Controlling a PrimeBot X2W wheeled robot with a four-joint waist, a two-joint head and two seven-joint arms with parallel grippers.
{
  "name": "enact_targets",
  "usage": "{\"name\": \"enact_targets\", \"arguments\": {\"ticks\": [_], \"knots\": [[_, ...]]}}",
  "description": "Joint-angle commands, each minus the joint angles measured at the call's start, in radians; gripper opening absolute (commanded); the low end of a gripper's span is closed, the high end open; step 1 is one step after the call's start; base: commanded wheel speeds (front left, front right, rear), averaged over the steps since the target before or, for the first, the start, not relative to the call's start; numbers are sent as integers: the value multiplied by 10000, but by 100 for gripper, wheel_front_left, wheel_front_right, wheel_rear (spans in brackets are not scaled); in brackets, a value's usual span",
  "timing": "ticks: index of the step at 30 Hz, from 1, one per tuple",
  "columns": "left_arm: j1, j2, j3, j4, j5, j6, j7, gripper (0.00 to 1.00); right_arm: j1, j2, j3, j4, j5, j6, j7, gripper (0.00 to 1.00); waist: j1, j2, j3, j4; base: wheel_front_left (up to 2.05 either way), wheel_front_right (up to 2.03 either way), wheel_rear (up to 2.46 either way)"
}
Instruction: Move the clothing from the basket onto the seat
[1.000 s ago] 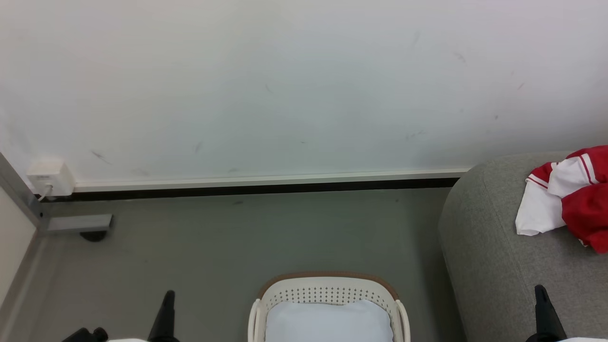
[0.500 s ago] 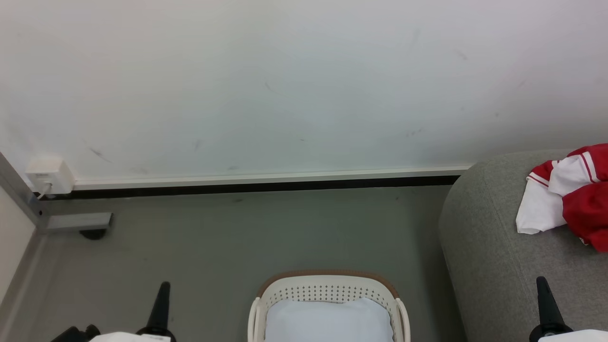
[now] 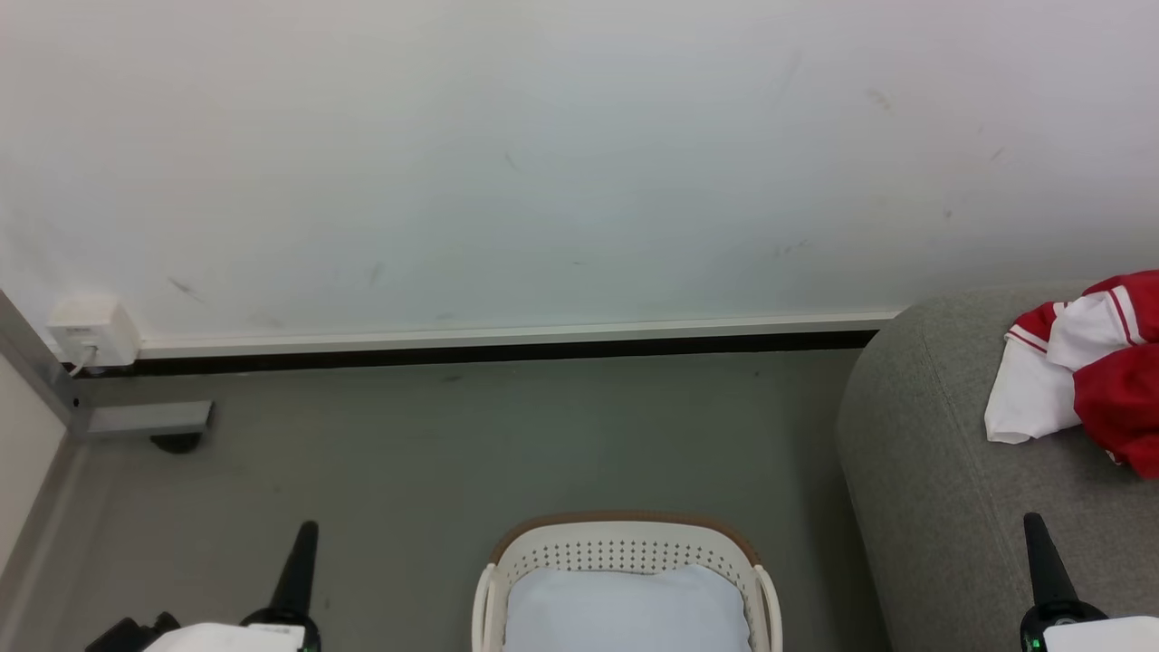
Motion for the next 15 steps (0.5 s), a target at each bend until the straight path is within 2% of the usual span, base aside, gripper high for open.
{"name": "enact_targets", "arguments": {"ticks": [1,15], "knots": [[-182,68,79,-106,-323,-57,44,0,-169,-110,-37,-128,317,-13,64,0,0,0,7,0,0,0,0],[-289,74,251,-228,-1471,-96,366,0,-278,-119,-81,-244,1564,-16,386,0,0,0,74,-4,0,0,0]]}}
